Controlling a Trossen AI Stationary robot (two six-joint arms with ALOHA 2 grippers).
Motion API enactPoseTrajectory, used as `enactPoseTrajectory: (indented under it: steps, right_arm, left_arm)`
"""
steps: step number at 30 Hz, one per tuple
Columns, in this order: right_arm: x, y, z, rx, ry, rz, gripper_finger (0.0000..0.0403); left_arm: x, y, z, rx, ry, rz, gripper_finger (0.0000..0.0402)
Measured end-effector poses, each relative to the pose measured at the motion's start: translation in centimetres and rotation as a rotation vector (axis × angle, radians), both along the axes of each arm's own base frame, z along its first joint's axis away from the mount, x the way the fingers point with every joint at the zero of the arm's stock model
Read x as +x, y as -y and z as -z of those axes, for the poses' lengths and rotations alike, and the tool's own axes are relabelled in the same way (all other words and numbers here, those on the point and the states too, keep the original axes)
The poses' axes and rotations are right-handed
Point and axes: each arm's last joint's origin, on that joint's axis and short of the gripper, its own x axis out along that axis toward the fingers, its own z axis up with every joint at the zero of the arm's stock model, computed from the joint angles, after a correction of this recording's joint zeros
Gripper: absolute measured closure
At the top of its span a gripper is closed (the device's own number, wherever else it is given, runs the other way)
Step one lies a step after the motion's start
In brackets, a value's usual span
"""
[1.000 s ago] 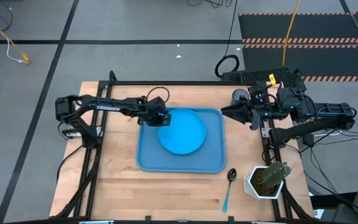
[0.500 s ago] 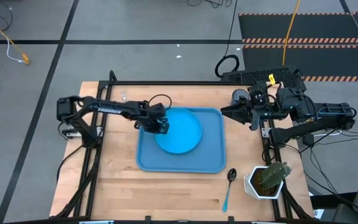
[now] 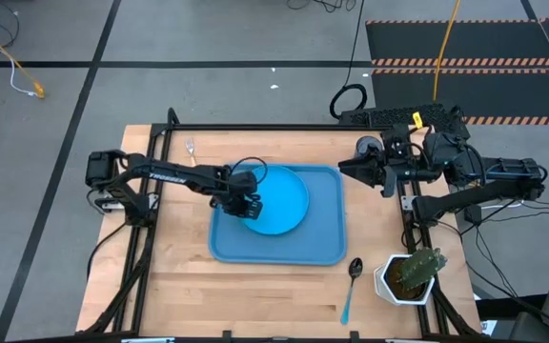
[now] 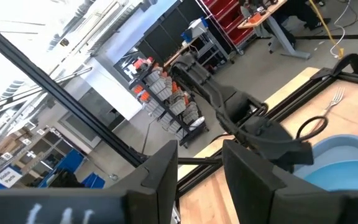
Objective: Pick and place plate/cup/fork/spoon on tray
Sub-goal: Put the light blue plate on the blue tray, then put the blue cup on the blue tray to the top right of the blue plate
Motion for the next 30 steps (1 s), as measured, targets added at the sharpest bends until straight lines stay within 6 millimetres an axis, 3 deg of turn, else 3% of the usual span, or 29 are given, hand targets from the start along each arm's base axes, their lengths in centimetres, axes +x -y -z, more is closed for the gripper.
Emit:
enactPoseTrajectory:
  steps: [10,19,24,30]
  right_arm:
    - [0.0,0.1,0.0,0.000,0.000,0.003,0.0282]
    - [0.0,0.1,0.0,-0.001,0.001,0.007,0.0282]
    - [0.0,0.5,-0.3,-0.031,0.029,0.151,0.0282]
    - [-0.4,1.0,-2.7,-0.096,0.257,0.349,0.0282]
  left_arm:
    - [0.5,3.1,-0.1,0.084,0.072,0.230,0.0325]
    - [0.9,4.1,-0.3,0.109,0.128,0.278,0.0325]
    - [1.5,4.6,-0.7,0.151,0.219,0.370,0.0325]
    - [2.2,4.2,-1.1,0.172,0.303,0.375,0.0325]
